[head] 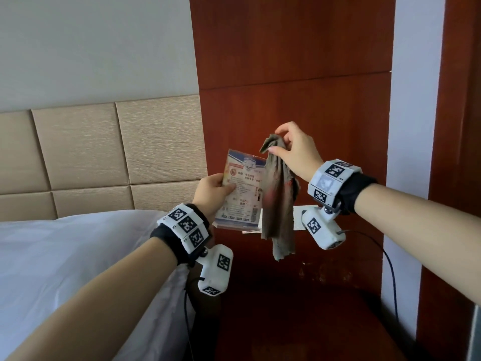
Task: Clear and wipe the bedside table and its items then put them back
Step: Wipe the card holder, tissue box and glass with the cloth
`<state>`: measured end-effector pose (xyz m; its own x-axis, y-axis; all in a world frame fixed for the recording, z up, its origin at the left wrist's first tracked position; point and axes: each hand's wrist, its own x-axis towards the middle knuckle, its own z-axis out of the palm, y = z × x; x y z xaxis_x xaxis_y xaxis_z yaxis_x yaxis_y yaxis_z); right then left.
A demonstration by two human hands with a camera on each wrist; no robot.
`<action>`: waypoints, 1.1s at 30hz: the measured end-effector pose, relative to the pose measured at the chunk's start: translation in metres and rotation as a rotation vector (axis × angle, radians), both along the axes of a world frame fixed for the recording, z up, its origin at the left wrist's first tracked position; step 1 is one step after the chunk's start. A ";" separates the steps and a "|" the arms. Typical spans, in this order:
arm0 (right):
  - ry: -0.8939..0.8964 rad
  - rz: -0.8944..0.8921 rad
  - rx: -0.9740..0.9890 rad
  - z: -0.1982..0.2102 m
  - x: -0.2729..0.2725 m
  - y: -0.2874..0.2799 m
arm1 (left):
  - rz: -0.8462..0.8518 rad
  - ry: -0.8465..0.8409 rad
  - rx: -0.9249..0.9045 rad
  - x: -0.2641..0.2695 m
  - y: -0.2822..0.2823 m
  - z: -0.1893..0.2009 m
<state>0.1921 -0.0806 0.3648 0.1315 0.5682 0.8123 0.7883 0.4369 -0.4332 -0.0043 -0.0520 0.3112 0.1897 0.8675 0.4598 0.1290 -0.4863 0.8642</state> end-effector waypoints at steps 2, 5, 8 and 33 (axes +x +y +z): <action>0.102 0.012 0.027 -0.001 0.002 0.000 | -0.042 -0.102 -0.076 -0.002 -0.001 0.001; 0.115 0.007 0.047 -0.003 -0.002 -0.002 | -0.106 -0.212 -0.164 -0.002 -0.003 0.005; 0.019 0.008 0.061 -0.006 -0.011 0.000 | -0.195 -0.264 -0.190 0.002 -0.007 0.010; -0.807 0.095 -0.099 -0.035 -0.061 -0.023 | -0.187 -0.458 -0.040 0.009 -0.008 0.030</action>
<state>0.1313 -0.1038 0.3301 -0.5251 0.6212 0.5817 0.8352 0.5073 0.2122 0.0043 -0.0605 0.3416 0.1302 0.8568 0.4989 -0.3544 -0.4298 0.8305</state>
